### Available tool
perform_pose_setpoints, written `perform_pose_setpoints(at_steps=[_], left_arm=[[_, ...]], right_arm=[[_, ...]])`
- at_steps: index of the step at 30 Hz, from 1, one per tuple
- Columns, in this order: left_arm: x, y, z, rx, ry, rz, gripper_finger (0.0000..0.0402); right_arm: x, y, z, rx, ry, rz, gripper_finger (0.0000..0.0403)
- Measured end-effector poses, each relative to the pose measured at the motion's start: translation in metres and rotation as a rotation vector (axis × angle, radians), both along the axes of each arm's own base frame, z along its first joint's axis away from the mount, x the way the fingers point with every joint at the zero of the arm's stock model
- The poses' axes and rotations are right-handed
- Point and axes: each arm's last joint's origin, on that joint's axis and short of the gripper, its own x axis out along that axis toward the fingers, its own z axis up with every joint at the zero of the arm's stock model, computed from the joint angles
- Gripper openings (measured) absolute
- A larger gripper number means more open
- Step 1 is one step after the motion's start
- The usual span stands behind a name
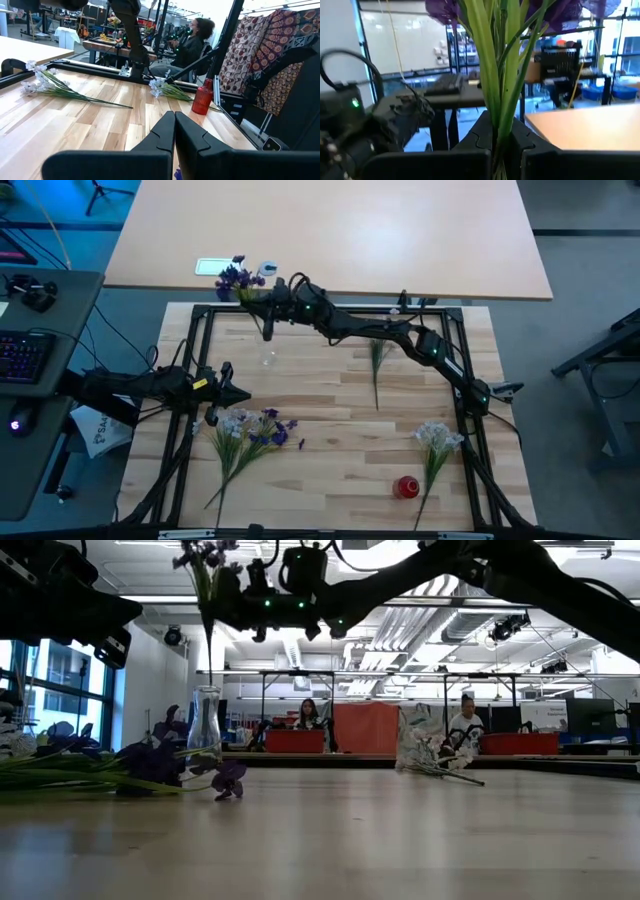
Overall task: Sort flowers into vase by color
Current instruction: Put the top purple flowers into the white vase, then put the purple flowers into the white vase
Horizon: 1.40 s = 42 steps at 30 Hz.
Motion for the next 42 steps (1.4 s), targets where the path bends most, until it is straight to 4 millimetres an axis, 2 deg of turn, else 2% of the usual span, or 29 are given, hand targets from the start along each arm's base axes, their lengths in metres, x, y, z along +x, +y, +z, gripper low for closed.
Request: perform_pose_setpoints(at_steps=[5, 10, 16, 23, 27, 32, 42], left_arm=[[0.000, 0.000, 0.000, 0.000, 0.000, 0.000, 0.0000], [0.000, 0.000, 0.000, 0.000, 0.000, 0.000, 0.0000], [0.000, 0.000, 0.000, 0.000, 0.000, 0.000, 0.0000], [0.000, 0.000, 0.000, 0.000, -0.001, 0.000, 0.0000], [0.000, 0.000, 0.000, 0.000, 0.000, 0.000, 0.0000], [0.000, 0.000, 0.000, 0.000, 0.000, 0.000, 0.0000], [0.000, 0.000, 0.000, 0.000, 0.000, 0.000, 0.0000]], right_arm=[[0.001, 0.000, -0.008, 0.020, 0.074, -0.072, 0.0004], [0.001, -0.001, -0.011, 0.036, 0.111, -0.121, 0.0032], [0.000, 0.002, -0.012, 0.038, 0.158, -0.054, 0.0094], [-0.010, 0.007, -0.003, -0.017, 0.332, -0.080, 0.0184], [-0.023, 0.009, 0.009, -0.040, 0.455, -0.077, 0.0225], [-0.046, 0.009, 0.020, -0.080, 0.639, -0.055, 0.0257], [-0.096, 0.008, 0.029, 0.027, 0.994, 0.036, 0.0266]])
